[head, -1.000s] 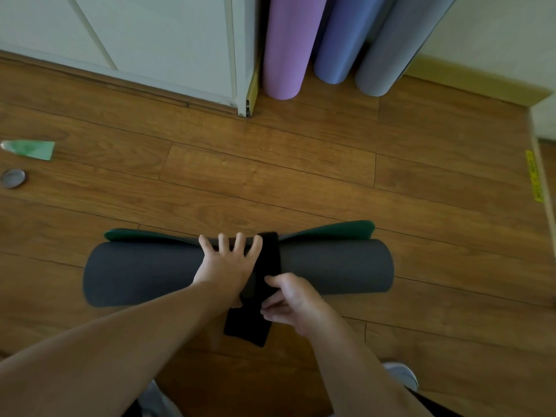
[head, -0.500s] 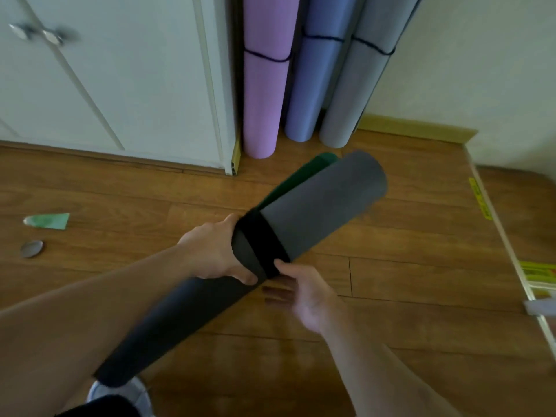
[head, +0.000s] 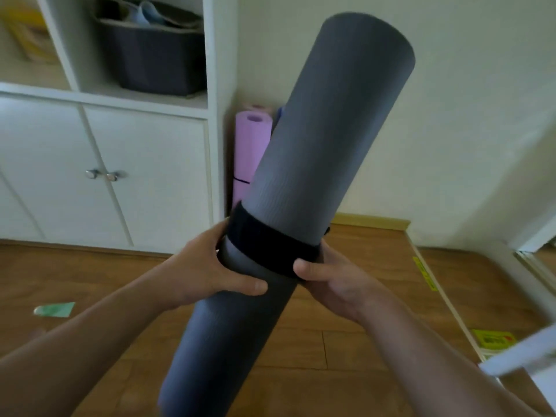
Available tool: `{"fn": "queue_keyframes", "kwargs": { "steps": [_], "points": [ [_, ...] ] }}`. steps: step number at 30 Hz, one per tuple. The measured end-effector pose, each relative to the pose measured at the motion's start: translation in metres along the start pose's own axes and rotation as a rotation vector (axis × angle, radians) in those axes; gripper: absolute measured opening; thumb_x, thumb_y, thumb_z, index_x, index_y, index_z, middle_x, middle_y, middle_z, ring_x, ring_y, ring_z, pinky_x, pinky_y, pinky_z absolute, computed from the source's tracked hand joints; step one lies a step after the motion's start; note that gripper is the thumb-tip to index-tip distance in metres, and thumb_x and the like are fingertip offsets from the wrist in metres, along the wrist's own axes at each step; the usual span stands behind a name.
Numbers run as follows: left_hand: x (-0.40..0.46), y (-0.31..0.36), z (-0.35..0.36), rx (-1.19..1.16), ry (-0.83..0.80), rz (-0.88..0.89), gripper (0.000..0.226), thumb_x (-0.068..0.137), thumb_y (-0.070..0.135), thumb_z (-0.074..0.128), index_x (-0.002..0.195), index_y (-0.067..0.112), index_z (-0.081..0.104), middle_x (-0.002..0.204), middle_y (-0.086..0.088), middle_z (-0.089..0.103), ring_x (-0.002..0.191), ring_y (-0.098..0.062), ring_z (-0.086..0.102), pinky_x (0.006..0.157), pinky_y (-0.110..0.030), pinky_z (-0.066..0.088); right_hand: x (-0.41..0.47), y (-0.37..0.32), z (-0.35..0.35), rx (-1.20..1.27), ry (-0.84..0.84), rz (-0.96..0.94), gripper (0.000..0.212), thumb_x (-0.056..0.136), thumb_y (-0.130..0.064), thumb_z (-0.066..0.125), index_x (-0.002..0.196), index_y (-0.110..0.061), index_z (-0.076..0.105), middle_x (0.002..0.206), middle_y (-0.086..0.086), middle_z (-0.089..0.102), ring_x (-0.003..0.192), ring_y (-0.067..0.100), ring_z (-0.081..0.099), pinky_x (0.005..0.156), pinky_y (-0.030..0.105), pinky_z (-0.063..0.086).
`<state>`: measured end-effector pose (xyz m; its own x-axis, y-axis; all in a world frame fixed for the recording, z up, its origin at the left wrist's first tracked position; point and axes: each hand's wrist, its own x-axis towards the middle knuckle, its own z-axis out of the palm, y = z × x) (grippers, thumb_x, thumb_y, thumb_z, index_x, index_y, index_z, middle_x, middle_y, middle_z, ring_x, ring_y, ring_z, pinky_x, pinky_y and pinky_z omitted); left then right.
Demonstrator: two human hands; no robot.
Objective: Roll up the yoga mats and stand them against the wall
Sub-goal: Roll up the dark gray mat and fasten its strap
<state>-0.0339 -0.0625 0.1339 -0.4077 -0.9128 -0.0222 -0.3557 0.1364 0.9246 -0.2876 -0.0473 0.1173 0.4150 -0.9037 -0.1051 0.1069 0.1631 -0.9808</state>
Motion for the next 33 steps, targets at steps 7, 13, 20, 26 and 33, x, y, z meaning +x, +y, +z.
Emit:
{"fn": "queue_keyframes", "kwargs": {
  "steps": [7,13,20,26,33],
  "points": [
    [-0.024,0.01,0.014,-0.15,-0.085,0.001,0.088,0.067,0.01,0.098,0.142,0.027,0.056,0.132,0.004,0.072,0.126,-0.016,0.066,0.109,-0.046,0.052,-0.022,-0.025,0.019,-0.234,0.111,-0.216,0.091,0.073,-0.017,0.094,0.152,-0.014,0.049,0.144,0.006,0.066,0.138,0.026,0.058,0.117,0.057,0.044],
    [-0.027,0.013,0.014,-0.187,-0.174,0.016,0.087,0.068,0.014,0.091,0.145,0.028,0.051,0.137,0.004,0.068,0.129,-0.015,0.063,0.109,-0.039,0.053,-0.026,-0.024,0.026,-0.3,0.19,-0.257,0.077,0.073,-0.009,0.095,0.142,-0.013,0.06,0.135,0.003,0.071,0.131,0.021,0.063,0.112,0.054,0.05],
    [-0.024,0.008,0.013,-0.185,-0.239,0.014,0.092,0.068,0.01,0.091,0.148,0.026,0.048,0.143,0.003,0.065,0.135,-0.018,0.059,0.111,-0.039,0.051,-0.034,-0.029,0.01,-0.217,0.032,-0.143,0.074,0.076,-0.003,0.086,0.144,-0.016,0.059,0.139,0.005,0.07,0.133,0.023,0.063,0.114,0.047,0.048],
    [-0.017,0.004,0.016,-0.257,-0.309,-0.04,0.098,0.065,0.023,0.093,0.151,0.027,0.046,0.147,0.0,0.062,0.138,-0.02,0.057,0.115,-0.042,0.044,-0.031,-0.025,0.013,-0.224,0.111,-0.243,0.067,0.075,-0.004,0.09,0.137,-0.01,0.065,0.133,0.009,0.072,0.129,0.026,0.065,0.111,0.053,0.051],
    [-0.021,-0.001,0.004,-0.118,-0.239,-0.133,0.097,0.061,0.029,0.099,0.146,0.032,0.052,0.142,0.011,0.064,0.133,-0.01,0.059,0.115,-0.043,0.047,-0.027,-0.02,0.026,-0.457,0.273,-0.316,0.08,0.064,-0.016,0.103,0.134,-0.022,0.065,0.128,-0.006,0.073,0.124,0.01,0.066,0.106,0.041,0.056]
  ]
}}
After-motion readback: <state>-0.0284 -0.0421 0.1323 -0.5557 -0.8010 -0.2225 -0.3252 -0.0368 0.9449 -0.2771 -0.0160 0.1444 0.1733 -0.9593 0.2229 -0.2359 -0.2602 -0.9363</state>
